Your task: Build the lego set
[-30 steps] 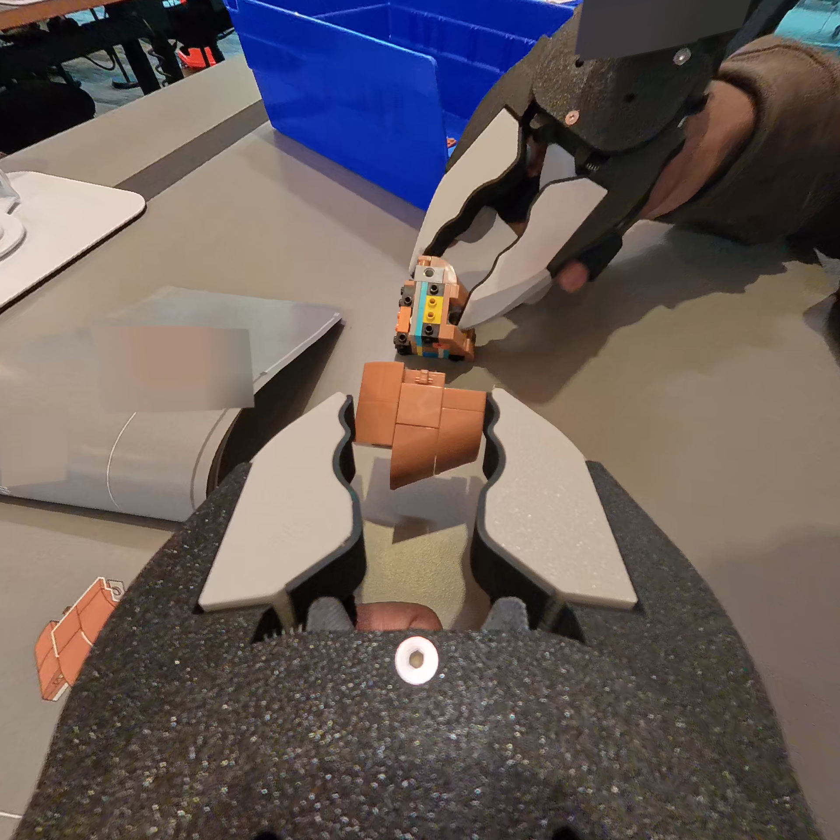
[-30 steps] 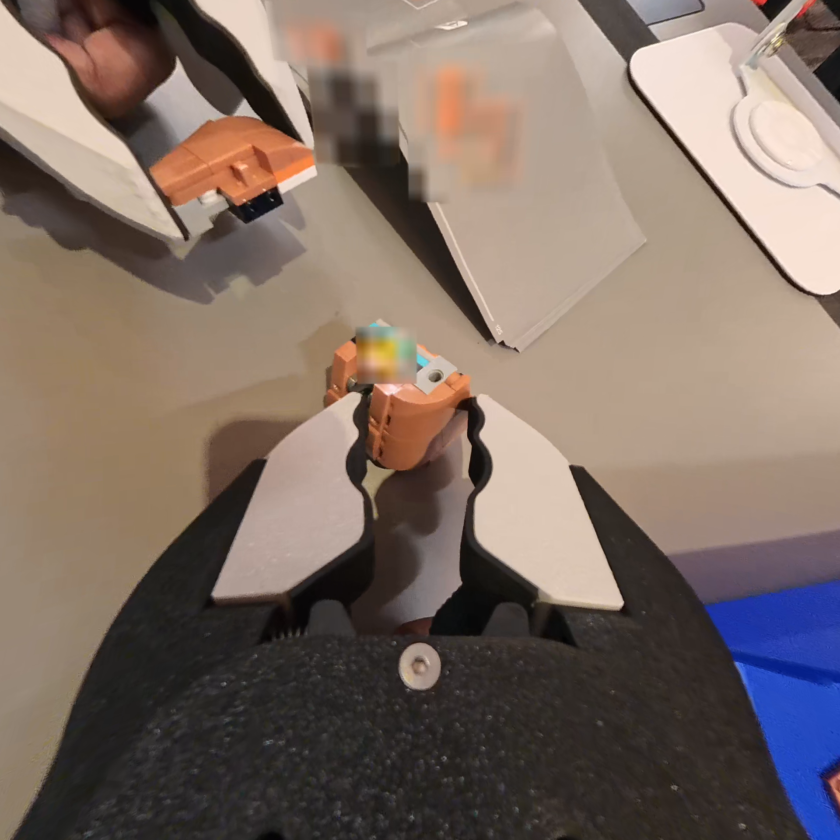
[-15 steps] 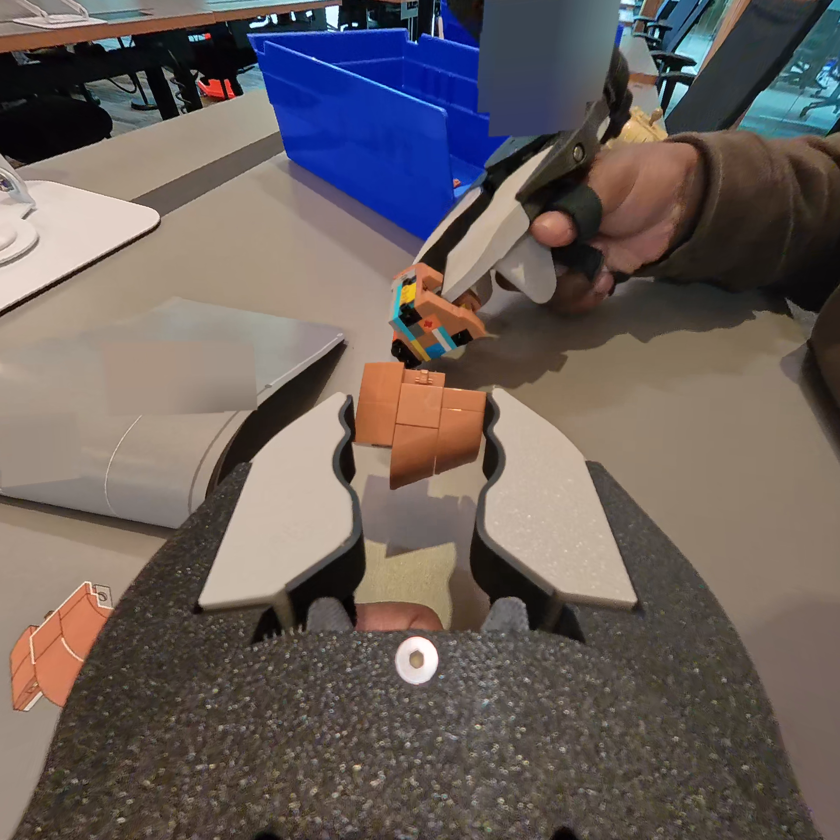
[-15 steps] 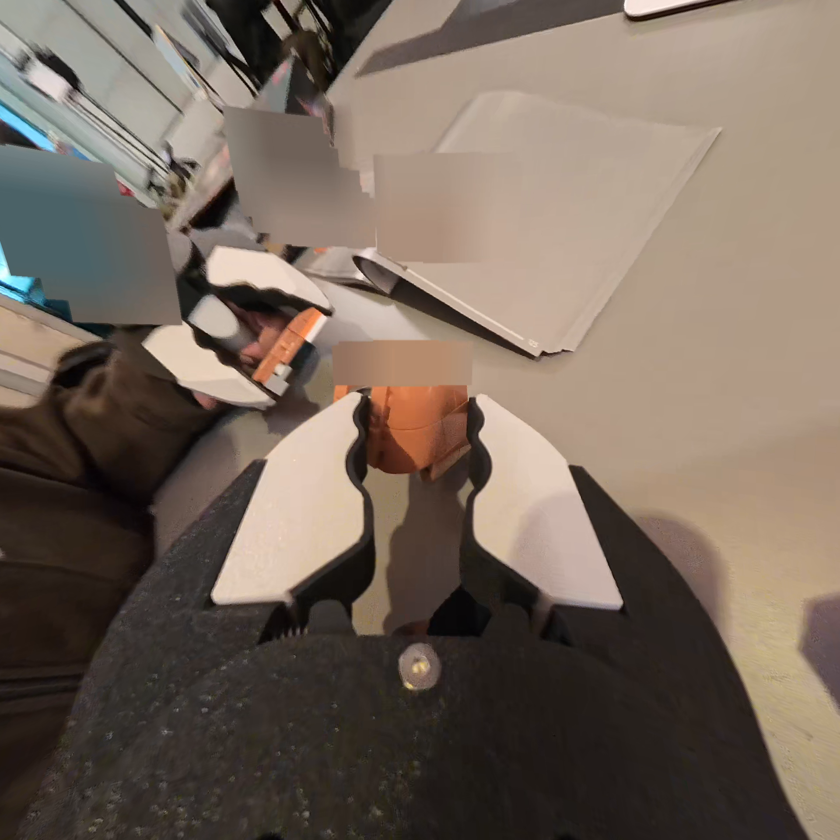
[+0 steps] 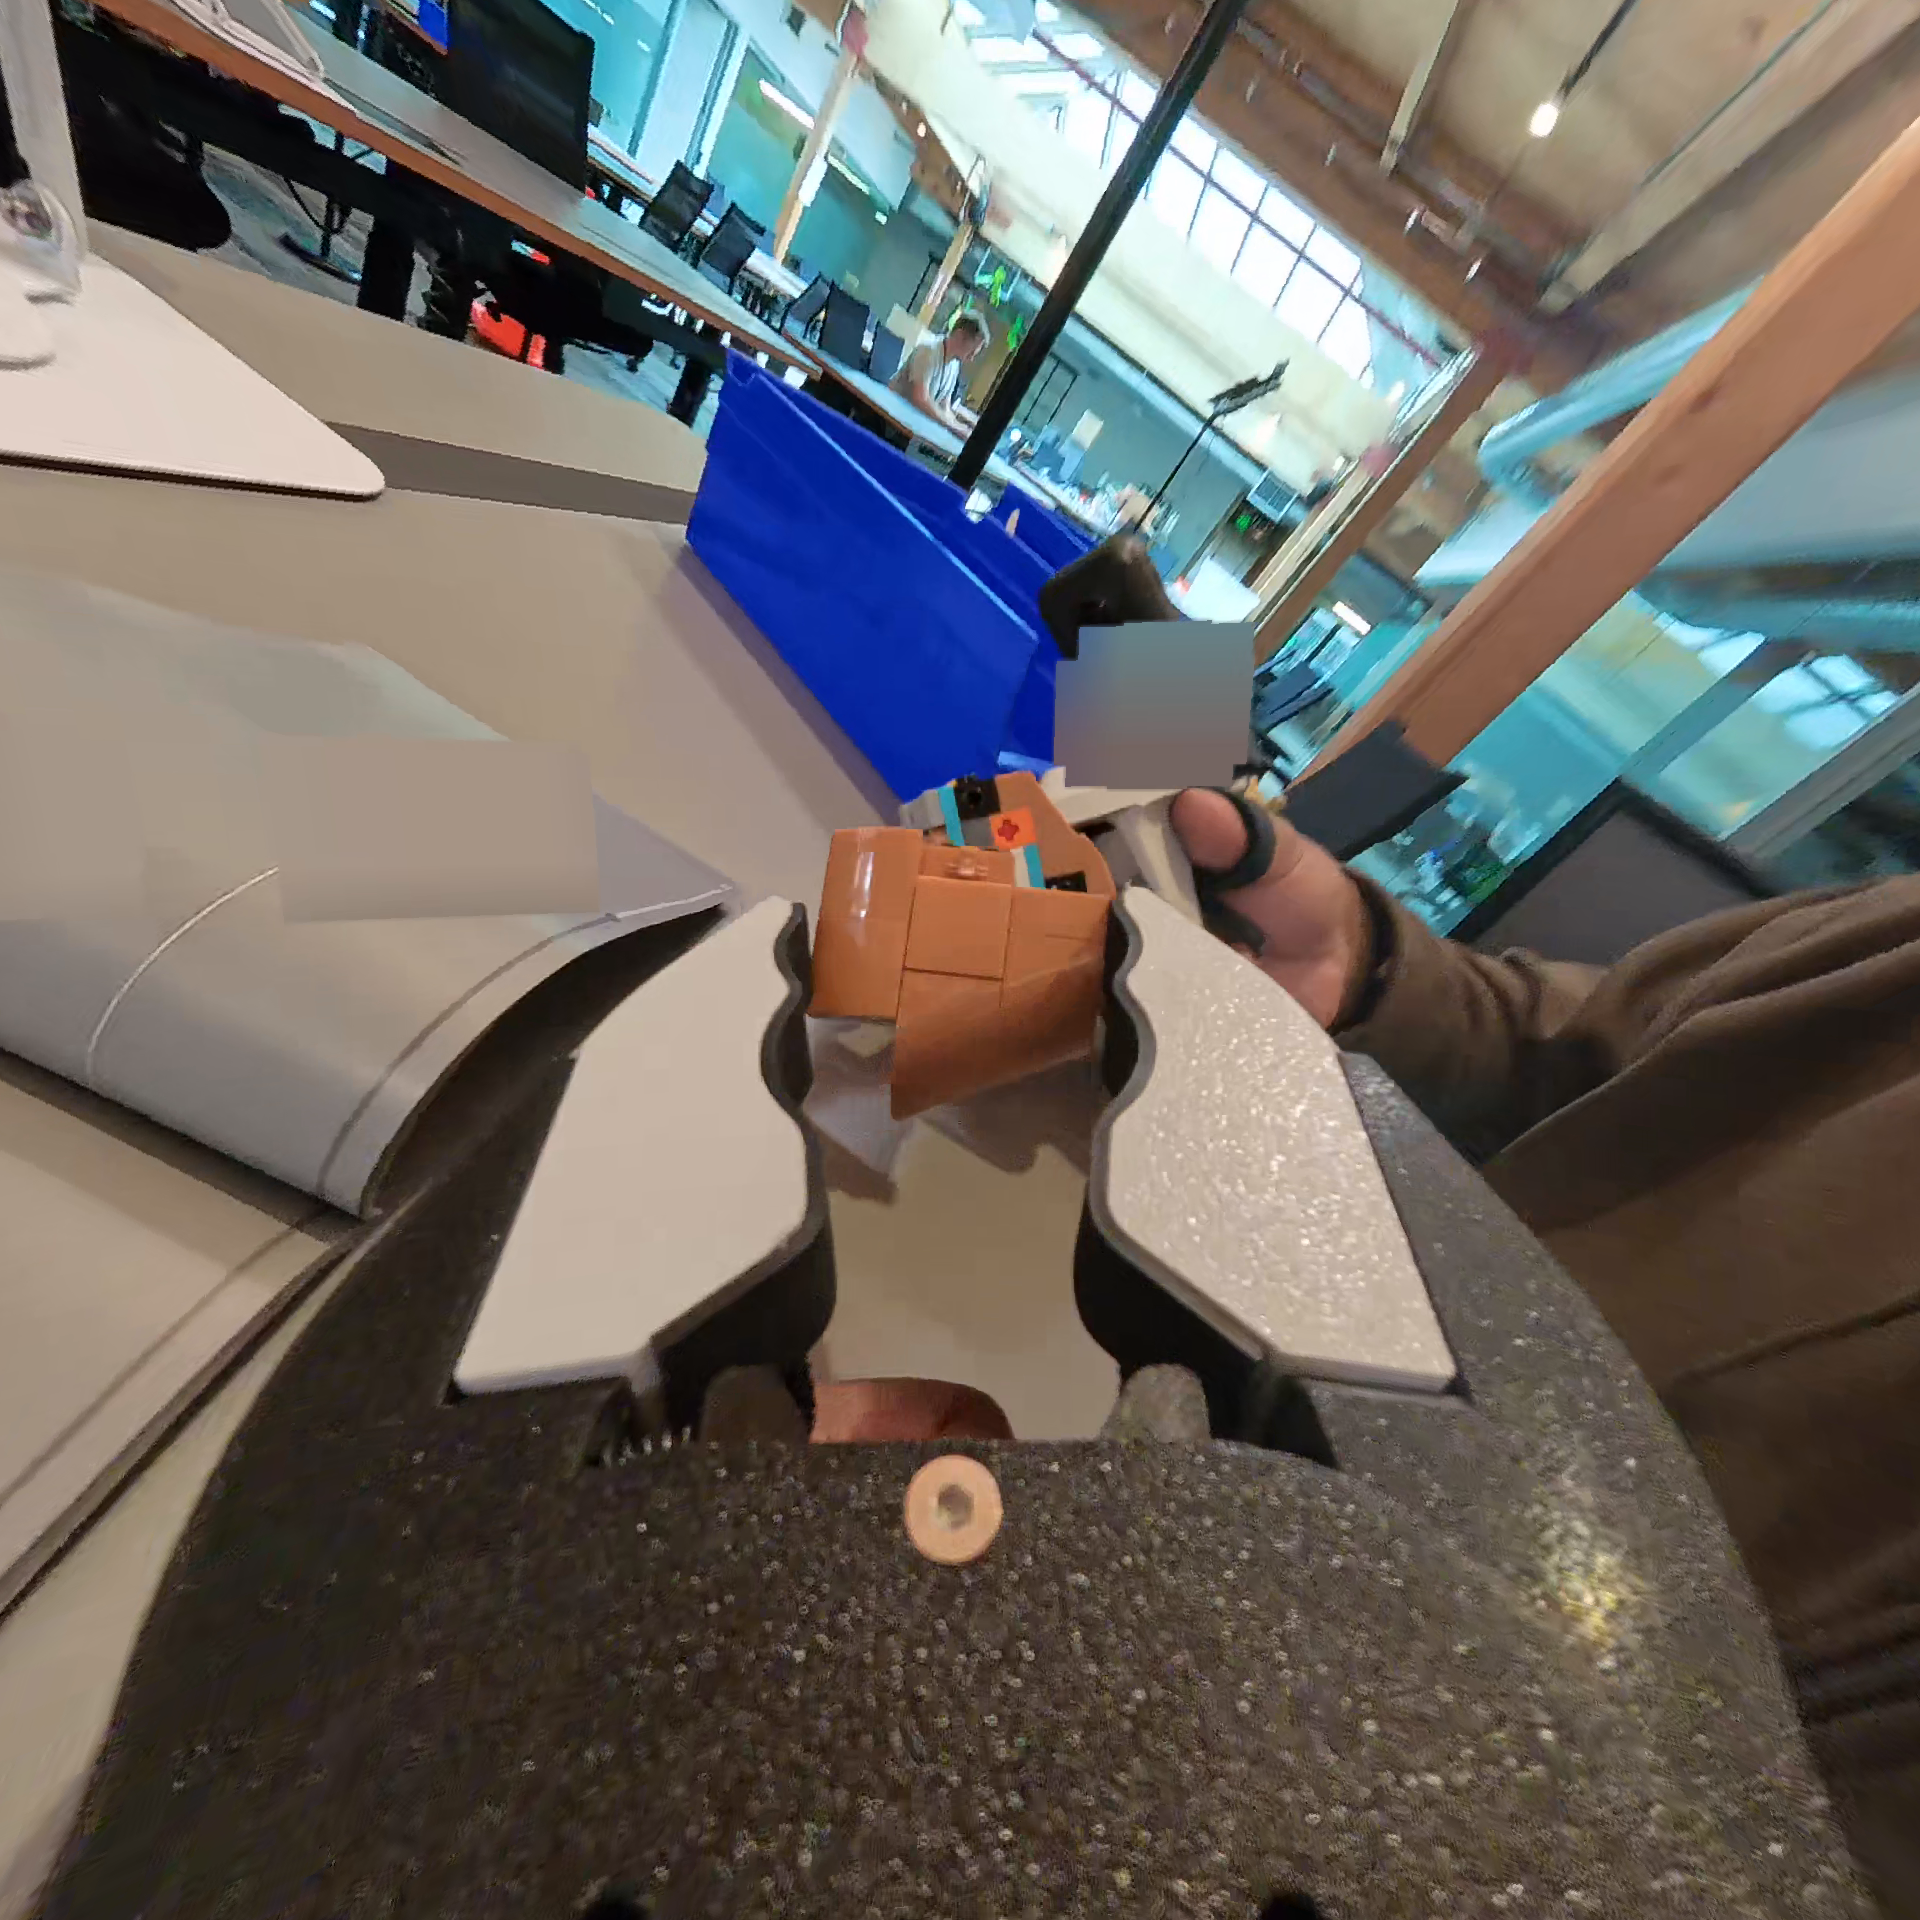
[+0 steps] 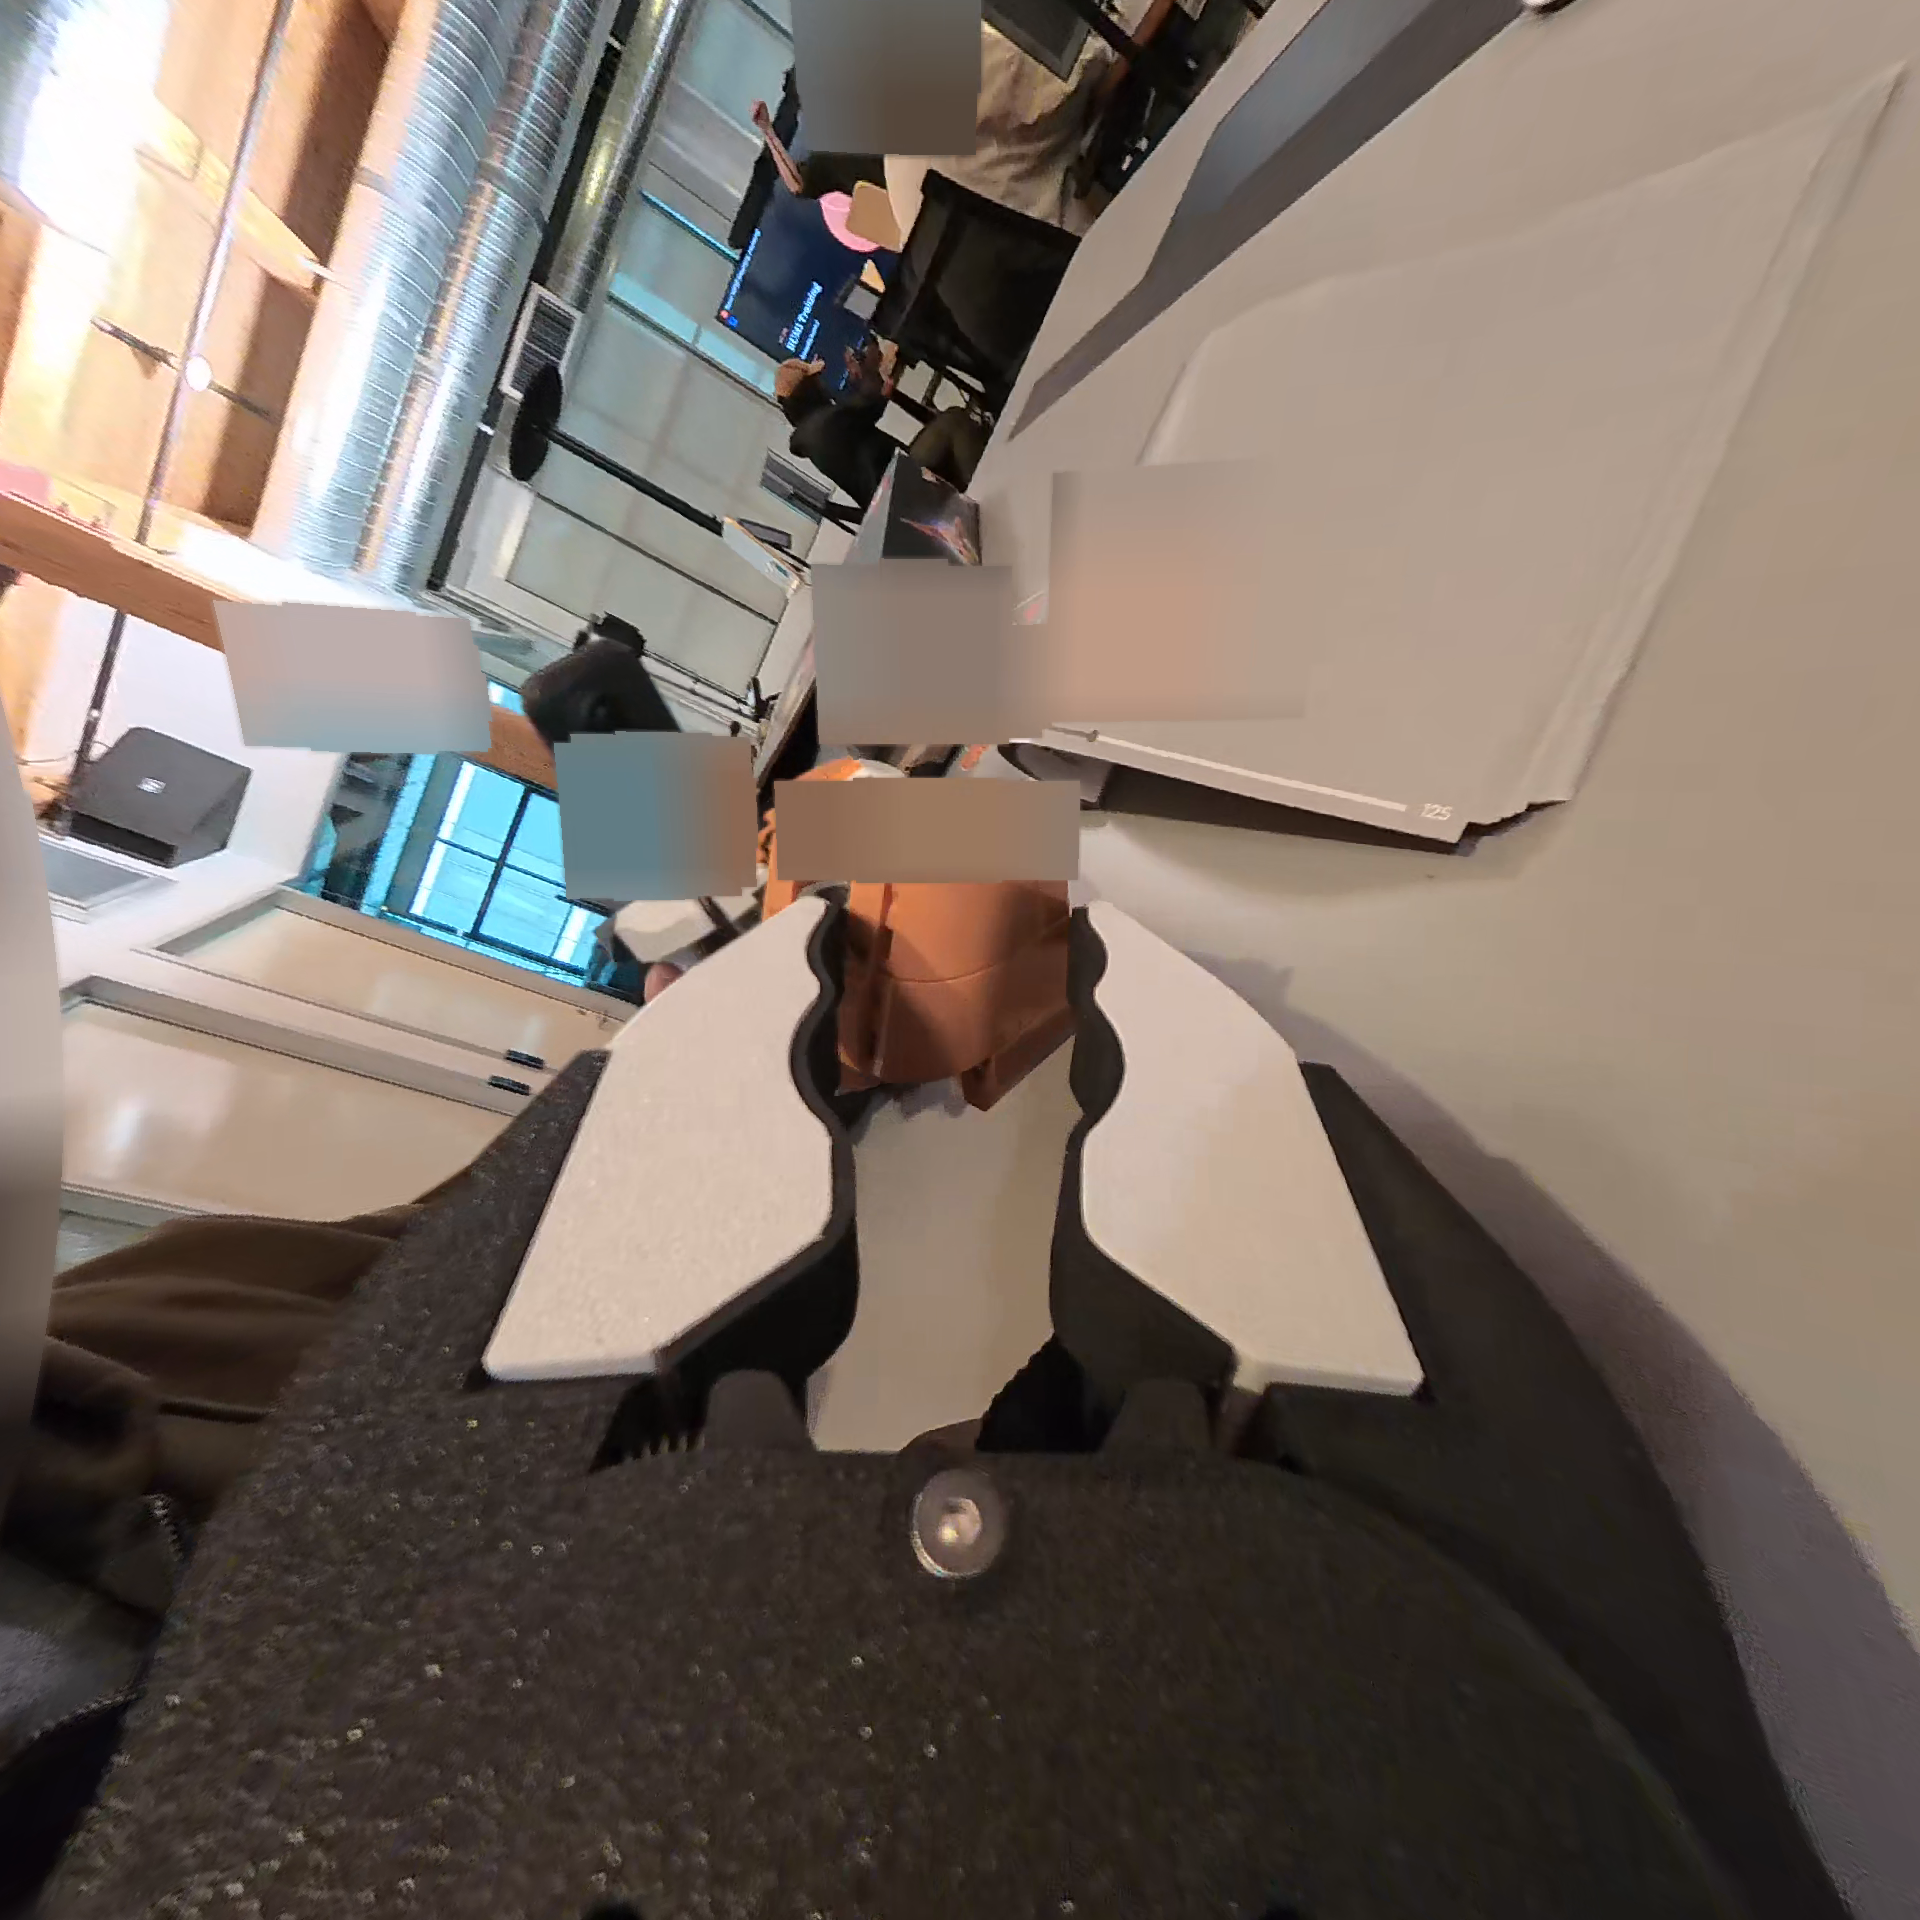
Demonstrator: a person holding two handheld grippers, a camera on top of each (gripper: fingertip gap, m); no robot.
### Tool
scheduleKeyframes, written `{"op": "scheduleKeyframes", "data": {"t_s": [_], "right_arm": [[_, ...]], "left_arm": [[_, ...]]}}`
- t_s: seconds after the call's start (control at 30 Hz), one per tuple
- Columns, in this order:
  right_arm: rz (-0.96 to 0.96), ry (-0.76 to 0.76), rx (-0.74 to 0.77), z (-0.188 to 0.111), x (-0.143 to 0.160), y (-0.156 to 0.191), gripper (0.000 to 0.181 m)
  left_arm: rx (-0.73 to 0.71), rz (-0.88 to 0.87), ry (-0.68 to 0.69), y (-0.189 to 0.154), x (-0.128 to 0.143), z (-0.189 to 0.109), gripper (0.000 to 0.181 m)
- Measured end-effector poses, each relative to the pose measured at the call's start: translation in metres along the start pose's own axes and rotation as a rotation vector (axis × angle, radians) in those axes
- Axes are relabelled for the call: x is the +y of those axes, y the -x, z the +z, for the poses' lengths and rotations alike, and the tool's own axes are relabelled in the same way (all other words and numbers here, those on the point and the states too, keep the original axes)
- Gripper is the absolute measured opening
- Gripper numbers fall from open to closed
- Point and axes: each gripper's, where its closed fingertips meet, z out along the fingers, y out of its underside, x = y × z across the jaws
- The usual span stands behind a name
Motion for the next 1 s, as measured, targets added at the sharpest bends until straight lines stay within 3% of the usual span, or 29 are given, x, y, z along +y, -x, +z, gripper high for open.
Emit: {"op": "scheduleKeyframes", "data": {"t_s": [0.37,0.67,1.0], "right_arm": [[0.005,-0.064,-0.065,0.003,-0.006,0.012,0.042],[-0.105,-0.118,-0.057,0.006,-0.008,0.021,0.042],[-0.105,-0.143,-0.113,0.007,-0.006,0.031,0.041]], "left_arm": [[0.122,-0.182,-0.126,-0.008,-0.014,-0.004,0.054],[0.353,-0.501,-0.328,-0.015,-0.035,-0.015,0.054],[0.428,-0.53,-0.379,-0.023,-0.037,-0.016,0.054]]}}
